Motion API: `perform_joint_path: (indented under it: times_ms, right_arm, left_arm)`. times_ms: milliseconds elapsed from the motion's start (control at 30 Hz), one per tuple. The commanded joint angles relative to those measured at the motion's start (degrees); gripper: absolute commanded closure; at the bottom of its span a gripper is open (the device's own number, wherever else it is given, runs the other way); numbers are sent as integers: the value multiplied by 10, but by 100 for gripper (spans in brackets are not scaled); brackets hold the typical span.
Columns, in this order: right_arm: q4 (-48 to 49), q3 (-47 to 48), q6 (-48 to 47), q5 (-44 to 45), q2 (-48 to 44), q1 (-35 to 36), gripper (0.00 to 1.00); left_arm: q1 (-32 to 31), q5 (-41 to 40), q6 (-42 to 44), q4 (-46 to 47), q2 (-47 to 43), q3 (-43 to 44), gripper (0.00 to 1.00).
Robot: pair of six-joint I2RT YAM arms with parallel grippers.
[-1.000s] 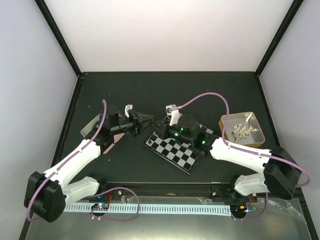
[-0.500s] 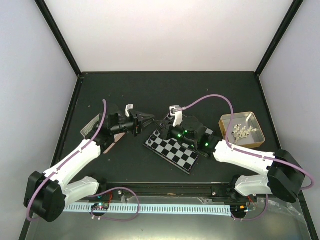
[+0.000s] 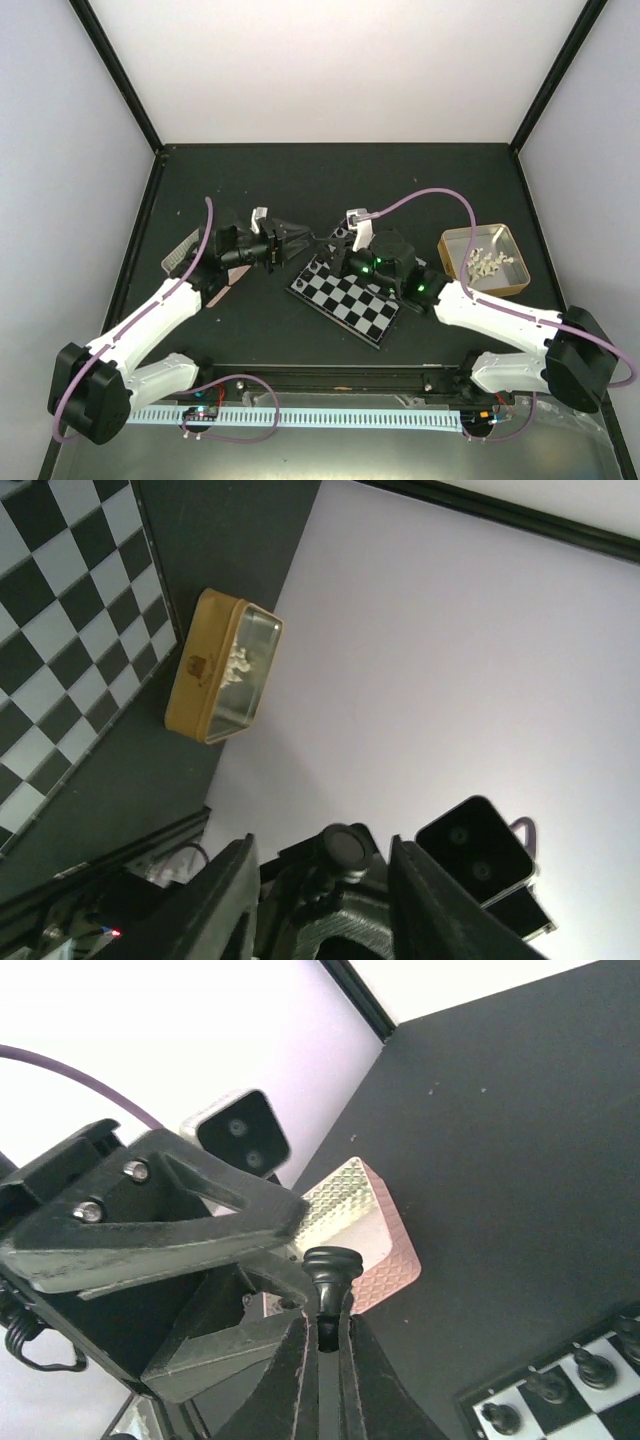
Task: Set up the chess pieces on the board
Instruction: Place the chess piece on the chessboard.
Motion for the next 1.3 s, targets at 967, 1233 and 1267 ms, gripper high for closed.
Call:
perform_joint_path:
  times_ms: [967, 1233, 1267]
  right_arm:
    - [-730, 177, -196, -50, 202, -56, 97]
    - [-713, 192, -182, -49, 226, -55, 83]
    - [-709, 192, -178, -46, 227, -55, 81]
  left_arm:
    - [8, -366, 679, -307, -126, 87, 30]
    - [8, -358, 678, -315, -114, 89, 30]
    - [8, -359, 678, -316, -114, 90, 30]
